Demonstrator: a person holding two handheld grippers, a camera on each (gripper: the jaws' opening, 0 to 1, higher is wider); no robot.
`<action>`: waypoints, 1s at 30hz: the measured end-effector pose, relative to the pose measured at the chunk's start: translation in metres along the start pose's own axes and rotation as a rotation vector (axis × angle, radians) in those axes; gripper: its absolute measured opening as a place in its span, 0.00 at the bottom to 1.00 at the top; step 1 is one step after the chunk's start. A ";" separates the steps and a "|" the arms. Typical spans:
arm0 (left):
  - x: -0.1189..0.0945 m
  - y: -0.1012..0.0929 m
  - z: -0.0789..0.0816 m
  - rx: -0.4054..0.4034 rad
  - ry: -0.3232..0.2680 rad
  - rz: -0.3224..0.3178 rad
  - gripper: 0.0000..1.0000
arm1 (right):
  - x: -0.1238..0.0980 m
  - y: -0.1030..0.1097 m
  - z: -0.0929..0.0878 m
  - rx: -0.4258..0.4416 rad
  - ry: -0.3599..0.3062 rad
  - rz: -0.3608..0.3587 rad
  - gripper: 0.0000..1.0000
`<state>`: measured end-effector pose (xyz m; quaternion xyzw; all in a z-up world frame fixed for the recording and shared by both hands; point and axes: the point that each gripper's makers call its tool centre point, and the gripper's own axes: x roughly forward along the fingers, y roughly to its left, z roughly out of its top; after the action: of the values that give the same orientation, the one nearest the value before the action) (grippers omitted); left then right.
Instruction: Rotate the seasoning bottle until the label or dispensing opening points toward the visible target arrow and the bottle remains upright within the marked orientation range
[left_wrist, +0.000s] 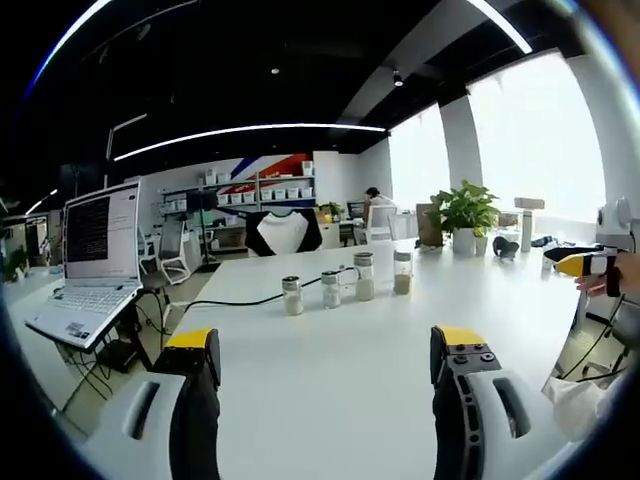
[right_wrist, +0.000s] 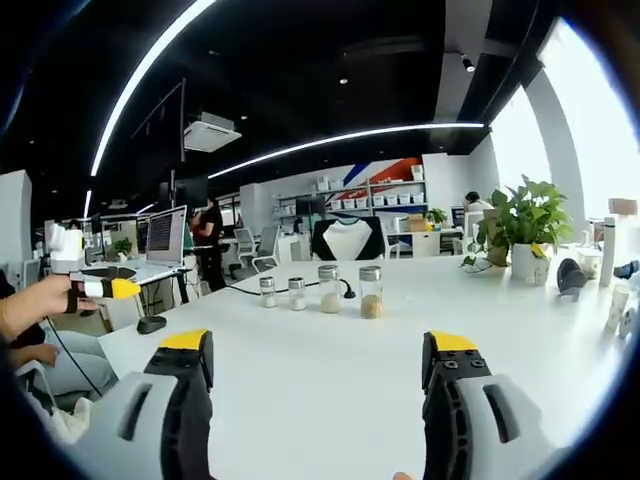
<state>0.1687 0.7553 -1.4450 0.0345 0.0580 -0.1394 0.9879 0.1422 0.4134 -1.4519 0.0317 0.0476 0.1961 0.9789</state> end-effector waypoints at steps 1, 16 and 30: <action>0.000 -0.001 0.000 0.003 0.001 -0.003 0.92 | -0.001 -0.001 0.001 0.002 -0.003 -0.002 0.86; 0.000 -0.007 -0.010 -0.002 0.027 -0.010 0.90 | -0.003 -0.004 0.000 0.008 0.000 -0.006 0.85; 0.004 -0.001 -0.008 -0.012 0.022 0.001 0.88 | -0.004 -0.002 0.004 -0.001 -0.019 -0.010 0.84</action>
<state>0.1712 0.7537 -1.4538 0.0302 0.0697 -0.1382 0.9875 0.1403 0.4096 -1.4475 0.0330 0.0382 0.1911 0.9803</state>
